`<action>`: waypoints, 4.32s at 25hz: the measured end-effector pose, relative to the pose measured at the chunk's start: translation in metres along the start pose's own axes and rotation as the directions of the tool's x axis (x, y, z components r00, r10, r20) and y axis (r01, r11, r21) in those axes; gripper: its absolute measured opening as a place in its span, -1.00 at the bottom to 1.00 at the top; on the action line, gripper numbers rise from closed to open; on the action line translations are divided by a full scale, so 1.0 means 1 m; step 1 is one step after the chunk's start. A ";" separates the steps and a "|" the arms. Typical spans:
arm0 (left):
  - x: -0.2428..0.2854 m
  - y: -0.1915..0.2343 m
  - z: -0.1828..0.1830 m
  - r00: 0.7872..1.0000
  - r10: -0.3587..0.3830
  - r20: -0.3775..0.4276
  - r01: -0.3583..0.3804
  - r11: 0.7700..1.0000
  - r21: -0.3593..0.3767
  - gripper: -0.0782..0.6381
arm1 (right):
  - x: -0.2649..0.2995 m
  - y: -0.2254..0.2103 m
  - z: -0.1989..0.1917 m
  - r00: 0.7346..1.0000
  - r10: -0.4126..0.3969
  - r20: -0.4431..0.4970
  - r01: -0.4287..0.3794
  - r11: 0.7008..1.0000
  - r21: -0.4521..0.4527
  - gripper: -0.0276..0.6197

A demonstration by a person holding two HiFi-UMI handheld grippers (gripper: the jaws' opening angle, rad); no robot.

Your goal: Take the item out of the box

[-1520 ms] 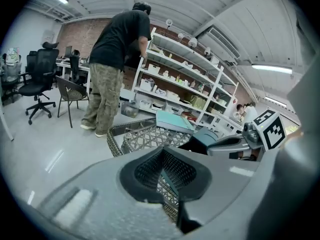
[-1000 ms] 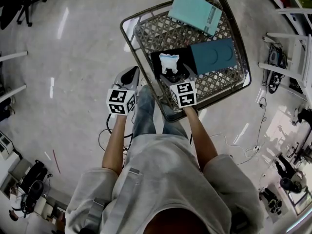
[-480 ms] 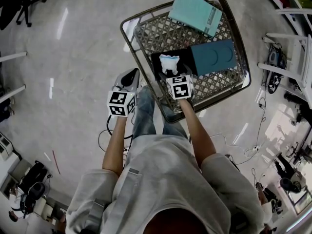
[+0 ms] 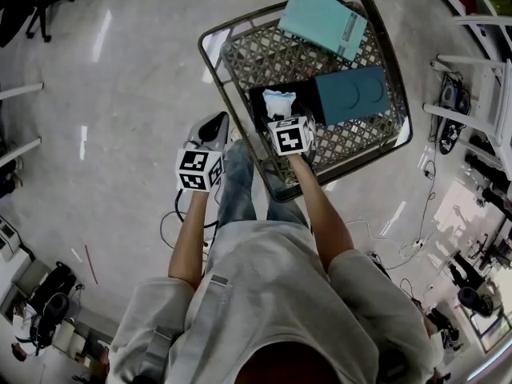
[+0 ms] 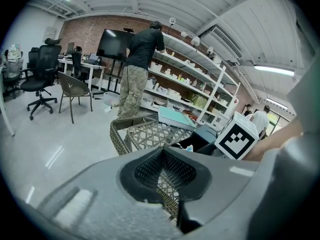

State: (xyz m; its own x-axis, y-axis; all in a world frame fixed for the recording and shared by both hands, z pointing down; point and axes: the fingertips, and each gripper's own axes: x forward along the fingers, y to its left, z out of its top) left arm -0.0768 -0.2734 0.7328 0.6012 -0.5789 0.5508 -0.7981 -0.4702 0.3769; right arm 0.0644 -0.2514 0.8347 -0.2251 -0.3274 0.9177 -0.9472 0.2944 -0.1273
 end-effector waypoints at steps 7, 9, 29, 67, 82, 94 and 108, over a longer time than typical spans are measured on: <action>-0.001 0.002 -0.004 1.000 0.003 -0.002 -0.003 1.000 -0.005 -0.77 | 0.001 -0.010 -0.002 0.999 -0.043 -0.022 0.043 0.999 -0.024 0.04; 0.000 0.003 -0.005 1.000 0.003 -0.005 -0.003 1.000 -0.006 -0.77 | 0.002 -0.012 -0.003 0.998 -0.052 -0.020 0.051 0.998 -0.038 -0.07; 0.003 -0.005 -0.001 1.000 -0.011 0.001 0.011 1.000 0.002 -0.77 | -0.015 -0.016 0.006 0.997 -0.027 0.079 0.028 1.000 -0.013 -0.51; -0.037 -0.106 0.151 0.960 -0.054 0.275 0.001 0.982 0.188 -0.77 | -0.247 -0.075 0.092 0.778 -0.101 0.620 0.150 0.988 -0.027 -0.51; -0.071 -0.139 0.219 0.915 -0.063 0.399 -0.049 0.963 0.265 -0.77 | -0.324 -0.088 0.129 0.661 -0.093 0.745 0.191 0.981 -0.047 -0.51; -0.081 -0.150 0.229 0.907 -0.056 0.417 -0.074 0.955 0.288 -0.77 | -0.337 -0.086 0.138 0.634 -0.067 0.770 0.182 0.981 -0.064 -0.52; -0.077 -0.154 0.236 0.906 -0.068 0.418 -0.069 0.950 0.303 -0.77 | -0.335 -0.084 0.141 0.630 -0.070 0.773 0.189 0.980 -0.065 -0.53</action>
State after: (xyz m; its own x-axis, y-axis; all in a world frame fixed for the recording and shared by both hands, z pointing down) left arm 0.0095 -0.3135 0.4568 0.6156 -0.7712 0.1621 -0.7876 -0.6089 0.0944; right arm 0.1870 -0.2924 0.4847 -0.2522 -0.9211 0.2965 -0.9556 0.2853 0.0733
